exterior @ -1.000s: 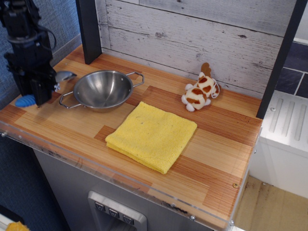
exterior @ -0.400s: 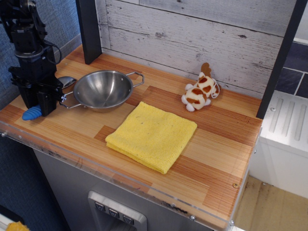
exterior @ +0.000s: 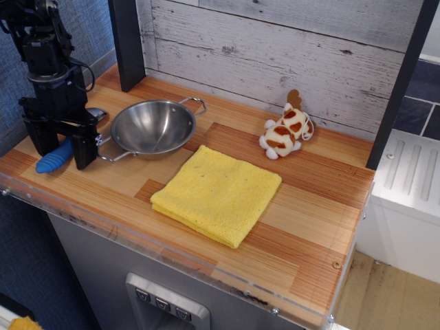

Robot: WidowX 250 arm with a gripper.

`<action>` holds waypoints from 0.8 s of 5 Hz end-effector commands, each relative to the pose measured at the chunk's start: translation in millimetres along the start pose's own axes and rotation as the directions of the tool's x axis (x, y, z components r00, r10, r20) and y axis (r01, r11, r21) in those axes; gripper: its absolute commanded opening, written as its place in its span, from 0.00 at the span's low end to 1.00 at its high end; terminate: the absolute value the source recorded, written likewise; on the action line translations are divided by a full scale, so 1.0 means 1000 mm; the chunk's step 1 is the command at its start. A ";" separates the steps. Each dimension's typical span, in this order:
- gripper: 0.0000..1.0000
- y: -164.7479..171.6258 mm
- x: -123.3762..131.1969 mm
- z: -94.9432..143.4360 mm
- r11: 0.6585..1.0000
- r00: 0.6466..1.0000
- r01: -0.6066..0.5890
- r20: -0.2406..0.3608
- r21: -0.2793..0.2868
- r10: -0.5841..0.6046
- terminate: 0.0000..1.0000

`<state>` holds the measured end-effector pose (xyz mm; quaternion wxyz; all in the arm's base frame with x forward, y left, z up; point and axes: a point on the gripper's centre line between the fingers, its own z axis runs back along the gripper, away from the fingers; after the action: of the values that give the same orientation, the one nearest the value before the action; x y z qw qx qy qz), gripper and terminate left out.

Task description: Place the spoon on the far edge of the table.

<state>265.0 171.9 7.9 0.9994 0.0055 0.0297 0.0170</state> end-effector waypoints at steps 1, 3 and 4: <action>1.00 0.000 0.000 0.031 1.000 0.999 0.020 0.030 0.016 -0.021 0.00; 1.00 -0.007 -0.002 0.097 0.997 0.997 0.017 0.071 0.078 -0.023 0.00; 1.00 -0.016 -0.010 0.122 0.997 0.993 0.010 0.114 0.073 -0.018 0.00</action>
<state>267.0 153.9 113.5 0.9995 0.0272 -0.0040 0.0123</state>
